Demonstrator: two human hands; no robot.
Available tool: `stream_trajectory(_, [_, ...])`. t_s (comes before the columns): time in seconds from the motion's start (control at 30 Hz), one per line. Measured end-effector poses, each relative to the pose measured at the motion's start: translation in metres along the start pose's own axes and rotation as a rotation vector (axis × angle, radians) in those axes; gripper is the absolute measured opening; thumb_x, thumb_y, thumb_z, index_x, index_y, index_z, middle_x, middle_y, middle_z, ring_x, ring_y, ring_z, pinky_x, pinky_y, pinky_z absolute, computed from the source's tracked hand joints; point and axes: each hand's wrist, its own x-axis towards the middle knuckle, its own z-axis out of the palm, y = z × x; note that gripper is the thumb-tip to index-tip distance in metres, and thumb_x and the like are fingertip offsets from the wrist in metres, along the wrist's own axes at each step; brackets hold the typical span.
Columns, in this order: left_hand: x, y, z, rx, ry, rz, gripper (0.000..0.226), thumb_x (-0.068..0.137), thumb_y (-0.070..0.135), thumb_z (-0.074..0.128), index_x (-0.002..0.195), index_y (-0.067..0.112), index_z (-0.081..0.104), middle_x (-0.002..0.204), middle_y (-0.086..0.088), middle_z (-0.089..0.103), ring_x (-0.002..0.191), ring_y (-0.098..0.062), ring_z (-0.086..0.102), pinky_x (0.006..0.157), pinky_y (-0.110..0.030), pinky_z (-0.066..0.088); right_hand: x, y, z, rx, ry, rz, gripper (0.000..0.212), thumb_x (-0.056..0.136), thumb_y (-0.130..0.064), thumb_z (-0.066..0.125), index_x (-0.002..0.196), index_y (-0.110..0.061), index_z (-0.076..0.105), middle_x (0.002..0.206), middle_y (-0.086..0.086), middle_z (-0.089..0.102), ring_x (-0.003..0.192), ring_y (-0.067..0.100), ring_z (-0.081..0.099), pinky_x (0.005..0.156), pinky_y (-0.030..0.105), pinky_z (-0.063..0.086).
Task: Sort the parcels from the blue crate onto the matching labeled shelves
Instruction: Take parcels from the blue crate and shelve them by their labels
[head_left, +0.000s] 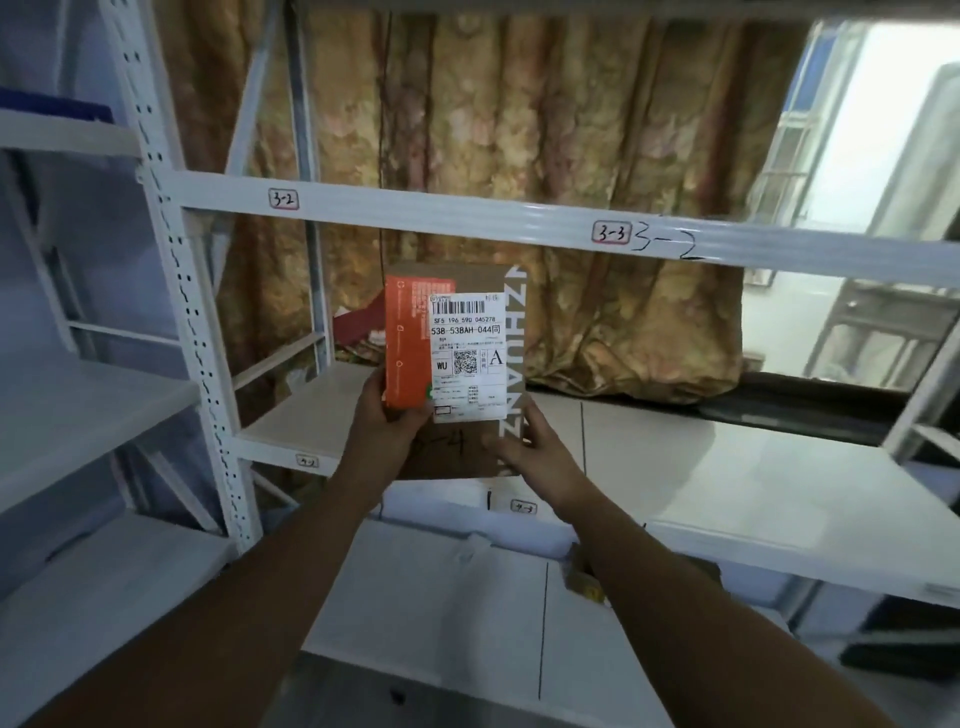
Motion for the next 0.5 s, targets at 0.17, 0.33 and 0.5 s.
stream_trajectory(0.17, [0.031, 0.026, 0.013, -0.044, -0.055, 0.143, 0.047, 0.091, 0.02, 0.062, 0.134, 0.026, 0.044, 0.123, 0.004, 0.058, 0.11, -0.013, 0.057, 0.087, -0.022, 0.044, 0.011, -0.032, -0.021, -0.025, 0.134, -0.053, 0.074, 0.082, -0.038, 0.072, 0.146, -0.035, 0.035, 0.124, -0.003, 0.065, 0.095, 0.011, 0.067, 0.074, 0.028, 0.056])
stream_trajectory(0.33, [0.06, 0.051, 0.018, -0.135, -0.123, 0.231, 0.041, 0.091, 0.021, 0.062, 0.127, 0.034, 0.047, 0.112, 0.017, 0.061, 0.097, 0.01, 0.057, 0.086, -0.02, 0.046, 0.02, -0.069, -0.028, -0.191, 0.271, -0.109, 0.081, 0.078, -0.04, 0.074, 0.147, -0.034, 0.032, 0.12, -0.018, 0.065, 0.112, 0.008, 0.062, 0.1, 0.042, 0.05])
stream_trajectory(0.5, [0.086, 0.074, 0.001, -0.148, -0.133, 0.267, 0.04, 0.095, 0.023, 0.055, 0.134, 0.022, 0.046, 0.109, 0.018, 0.059, 0.094, 0.011, 0.054, 0.087, -0.019, 0.046, 0.036, -0.096, -0.01, -0.363, 0.315, -0.161, 0.082, 0.076, -0.041, 0.075, 0.145, -0.028, 0.032, 0.116, -0.018, 0.065, 0.102, 0.002, 0.064, 0.098, 0.038, 0.05])
